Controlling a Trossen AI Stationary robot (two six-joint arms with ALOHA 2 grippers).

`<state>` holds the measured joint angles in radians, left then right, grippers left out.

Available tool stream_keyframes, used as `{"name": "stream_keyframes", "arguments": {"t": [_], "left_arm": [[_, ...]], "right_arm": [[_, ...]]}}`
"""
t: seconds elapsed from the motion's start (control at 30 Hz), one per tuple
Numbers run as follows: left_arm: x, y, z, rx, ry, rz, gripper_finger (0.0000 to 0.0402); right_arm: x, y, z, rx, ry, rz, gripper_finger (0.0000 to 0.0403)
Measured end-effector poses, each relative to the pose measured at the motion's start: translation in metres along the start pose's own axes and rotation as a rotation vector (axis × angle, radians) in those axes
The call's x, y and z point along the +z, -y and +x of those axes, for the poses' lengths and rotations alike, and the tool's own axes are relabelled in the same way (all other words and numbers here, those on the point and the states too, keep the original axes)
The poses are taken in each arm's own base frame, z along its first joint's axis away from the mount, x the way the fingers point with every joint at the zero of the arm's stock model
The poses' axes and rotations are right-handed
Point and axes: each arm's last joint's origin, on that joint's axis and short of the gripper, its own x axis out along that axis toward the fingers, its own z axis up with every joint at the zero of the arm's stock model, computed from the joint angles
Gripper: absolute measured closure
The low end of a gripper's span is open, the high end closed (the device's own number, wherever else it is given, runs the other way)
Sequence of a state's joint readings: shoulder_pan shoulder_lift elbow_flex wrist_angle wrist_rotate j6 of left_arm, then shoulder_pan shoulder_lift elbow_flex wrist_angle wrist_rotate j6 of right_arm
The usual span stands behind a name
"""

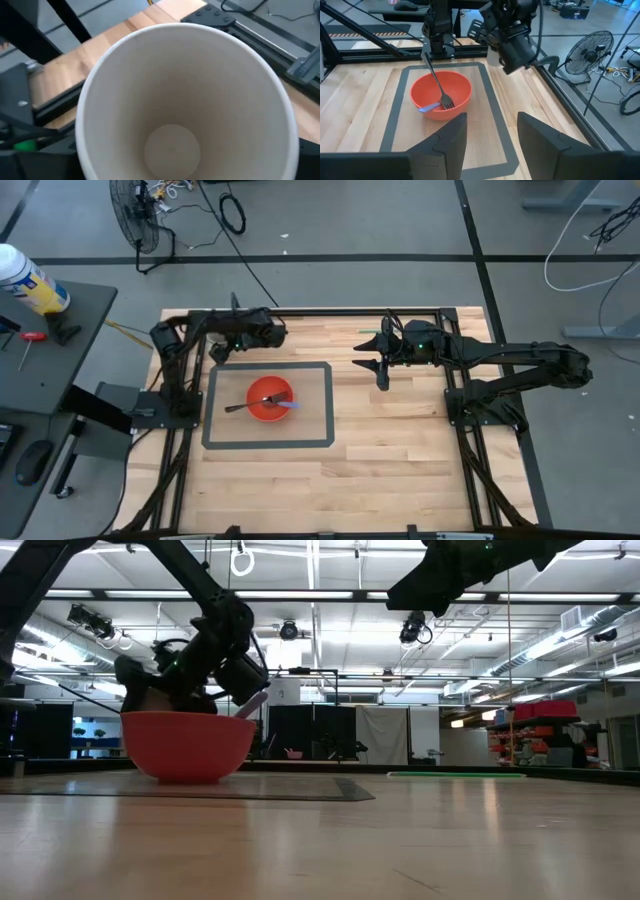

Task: Pick & Place Utensil
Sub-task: Put the gray cup on the transparent mat to the top left of the orange bowl

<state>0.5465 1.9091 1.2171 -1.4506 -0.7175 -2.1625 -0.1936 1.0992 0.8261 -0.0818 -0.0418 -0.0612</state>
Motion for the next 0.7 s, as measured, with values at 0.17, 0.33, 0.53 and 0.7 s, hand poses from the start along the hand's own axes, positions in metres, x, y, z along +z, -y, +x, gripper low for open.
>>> {"name": "stream_keyframes", "arguments": {"t": [0.17,0.33,0.53,0.7], "left_arm": [[-0.009,-0.014,-0.005,0.010,0.005,0.024,0.0054],[-0.013,-0.035,-0.003,-0.005,-0.022,0.000,0.0054],[-0.017,-0.064,-0.008,-0.121,-0.077,-0.025,0.0054],[-0.025,-0.081,-0.010,-0.179,-0.078,0.002,0.0054]], "right_arm": [[0.000,0.000,0.000,0.001,0.000,0.000,0.0227],[0.000,0.000,0.000,0.000,0.000,0.000,0.0227],[0.000,0.000,0.000,0.000,0.000,0.000,0.0227],[0.000,0.000,0.000,0.000,0.000,0.000,0.0227]]}}
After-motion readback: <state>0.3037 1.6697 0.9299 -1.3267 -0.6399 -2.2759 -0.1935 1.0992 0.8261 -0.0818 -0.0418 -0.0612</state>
